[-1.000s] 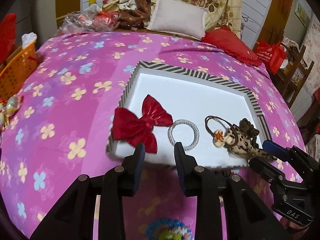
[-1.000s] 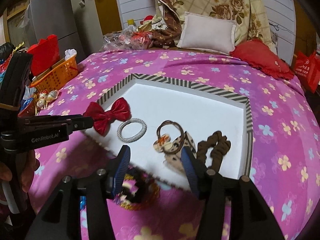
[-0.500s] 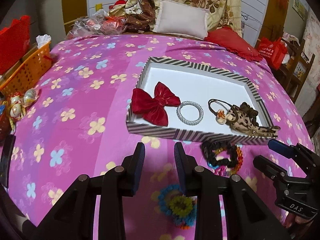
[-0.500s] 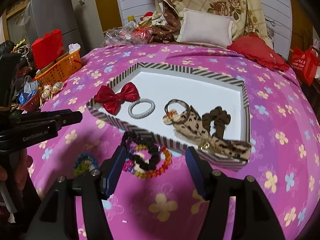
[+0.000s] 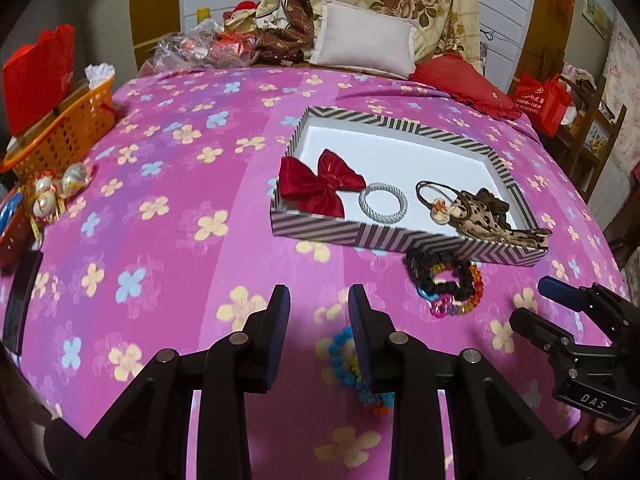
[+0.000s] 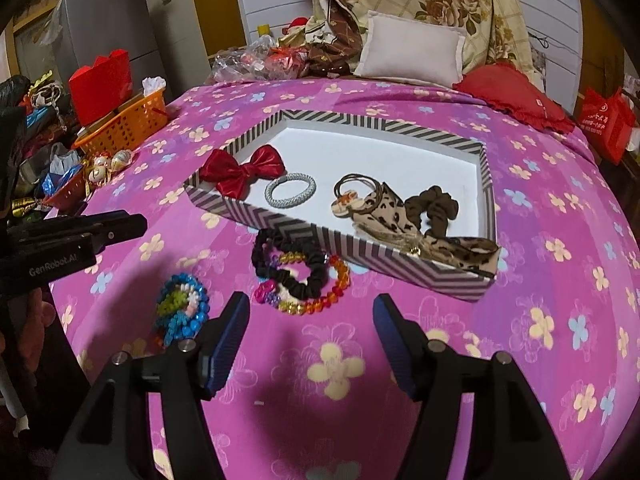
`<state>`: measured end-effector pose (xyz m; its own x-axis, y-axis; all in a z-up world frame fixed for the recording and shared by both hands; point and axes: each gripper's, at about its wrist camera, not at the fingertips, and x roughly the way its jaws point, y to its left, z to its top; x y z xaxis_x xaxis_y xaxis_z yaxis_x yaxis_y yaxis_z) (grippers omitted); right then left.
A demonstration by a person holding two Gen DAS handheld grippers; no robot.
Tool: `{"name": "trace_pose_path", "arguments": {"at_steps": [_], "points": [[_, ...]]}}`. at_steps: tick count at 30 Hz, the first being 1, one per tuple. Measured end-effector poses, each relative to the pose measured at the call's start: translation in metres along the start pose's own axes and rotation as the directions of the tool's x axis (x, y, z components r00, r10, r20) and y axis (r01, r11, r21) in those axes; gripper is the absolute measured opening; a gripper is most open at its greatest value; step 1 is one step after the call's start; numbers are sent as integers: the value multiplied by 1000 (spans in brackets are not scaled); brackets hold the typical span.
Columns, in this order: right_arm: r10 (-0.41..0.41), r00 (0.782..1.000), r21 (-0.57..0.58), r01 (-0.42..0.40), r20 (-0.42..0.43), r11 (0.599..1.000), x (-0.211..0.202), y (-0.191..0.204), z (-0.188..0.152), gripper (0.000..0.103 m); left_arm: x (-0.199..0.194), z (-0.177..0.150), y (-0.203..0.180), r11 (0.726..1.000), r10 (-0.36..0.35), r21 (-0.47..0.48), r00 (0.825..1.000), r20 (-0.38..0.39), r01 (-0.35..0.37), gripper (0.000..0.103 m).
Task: Organize jewelry
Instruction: 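Withdraw both grippers and move left gripper over the blue-green beaded ring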
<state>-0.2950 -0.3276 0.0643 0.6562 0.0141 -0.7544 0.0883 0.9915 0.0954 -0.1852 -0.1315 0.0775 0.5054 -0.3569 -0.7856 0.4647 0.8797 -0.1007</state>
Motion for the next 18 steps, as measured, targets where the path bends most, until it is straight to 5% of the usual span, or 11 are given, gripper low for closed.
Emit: {"name": "trace_pose_path", "arguments": {"at_steps": [18], "points": [[14, 999, -7, -14, -38, 1000, 7, 3, -14, 67, 1, -41, 9, 992, -122, 23, 986, -113, 126, 32]]}}
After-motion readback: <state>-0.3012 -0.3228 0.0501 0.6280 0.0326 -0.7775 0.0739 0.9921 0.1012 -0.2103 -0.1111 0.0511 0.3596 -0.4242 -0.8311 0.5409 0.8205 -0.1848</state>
